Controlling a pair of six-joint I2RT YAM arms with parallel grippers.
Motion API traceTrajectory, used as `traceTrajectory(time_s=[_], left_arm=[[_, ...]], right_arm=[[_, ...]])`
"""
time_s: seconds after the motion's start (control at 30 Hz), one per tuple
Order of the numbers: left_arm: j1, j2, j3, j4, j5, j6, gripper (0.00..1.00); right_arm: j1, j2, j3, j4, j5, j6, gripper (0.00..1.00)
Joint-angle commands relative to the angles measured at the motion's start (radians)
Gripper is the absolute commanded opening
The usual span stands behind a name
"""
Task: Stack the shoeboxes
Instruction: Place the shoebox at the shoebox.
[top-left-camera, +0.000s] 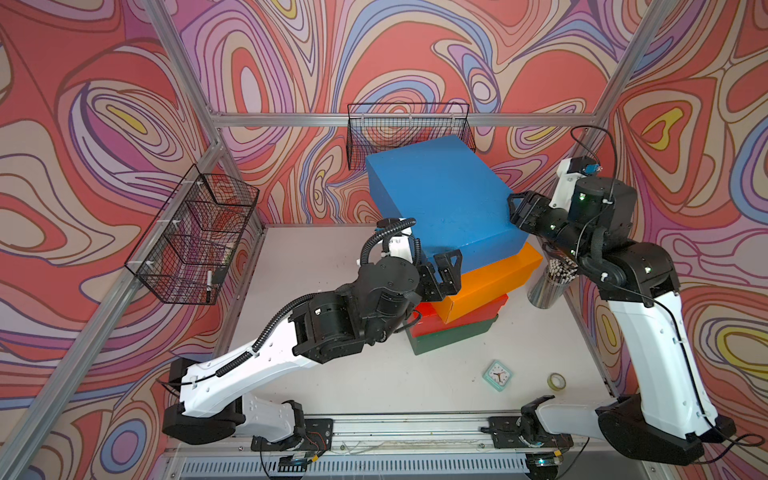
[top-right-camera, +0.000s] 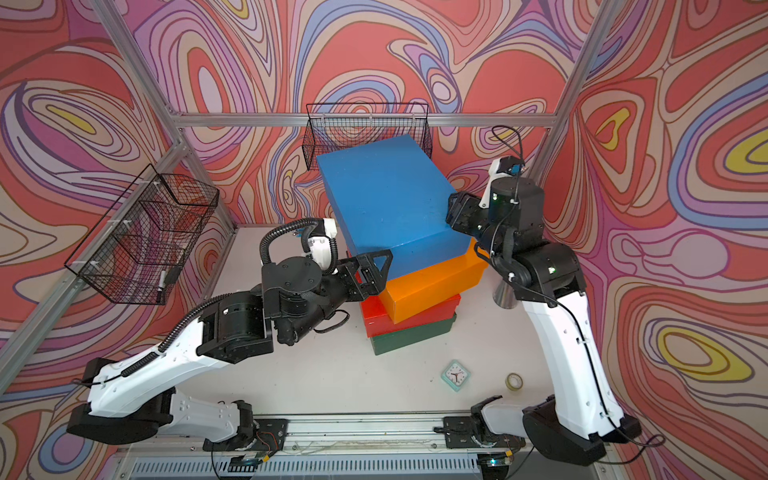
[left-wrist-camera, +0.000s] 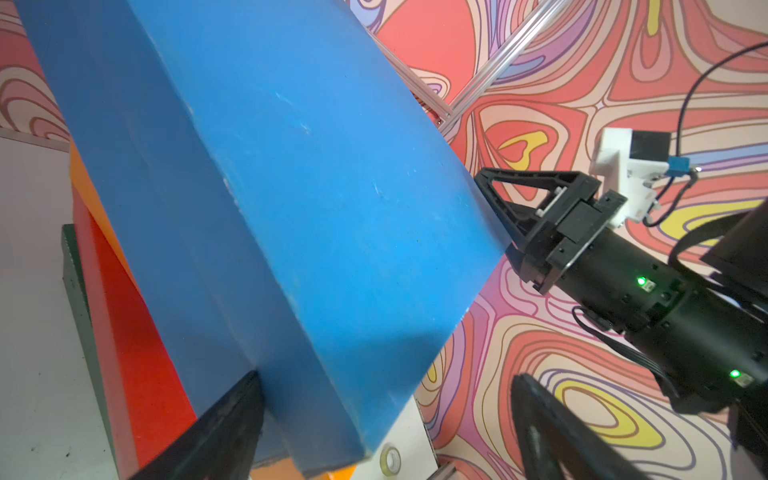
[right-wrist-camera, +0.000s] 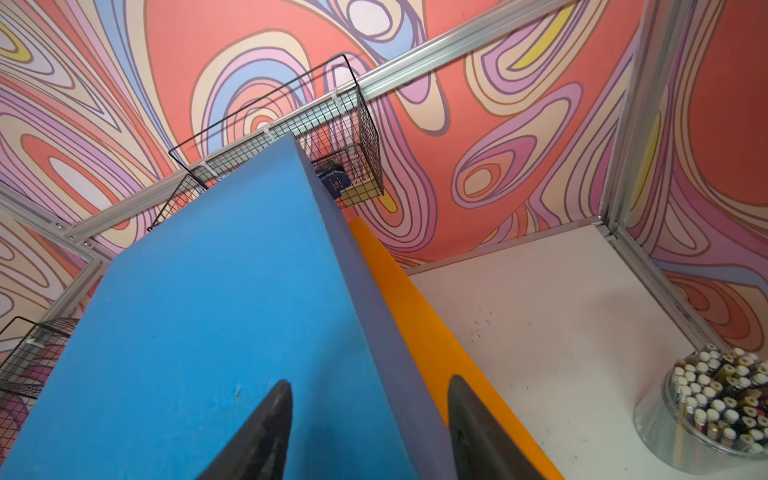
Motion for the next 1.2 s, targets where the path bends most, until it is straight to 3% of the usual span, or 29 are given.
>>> traceTrajectory(time_s=[0.0, 0.27, 0.43, 0.87, 1.17], left_arm=[[-0.051, 0.087, -0.017, 0.072, 0.285, -0.031, 0.99], [-0.051, -0.019, -0.043, 0.041, 0.159, 0.038, 1.0], [-0.05, -0.108, -0.09, 0.05, 0.078, 0.079, 1.0], [-0.017, -0.132, -0.07, -0.039, 0.062, 0.099, 1.0], [0.027, -0.248, -0.122, -0.049, -0.003, 0.122, 1.0]], right_arm=[[0.049, 0.024, -0.003, -0.109, -0.271, 0.053, 0.71], [0.006, 0.031, 0.134, -0.221, -0.151, -0.033, 0.72], [-0.012, 0.01, 0.135, -0.256, -0.04, -0.068, 0.76], [-0.091, -0.023, 0.12, -0.279, 0.039, -0.1, 0.83], [-0.093, -0.224, -0.135, -0.201, 0.106, -0.013, 0.82]])
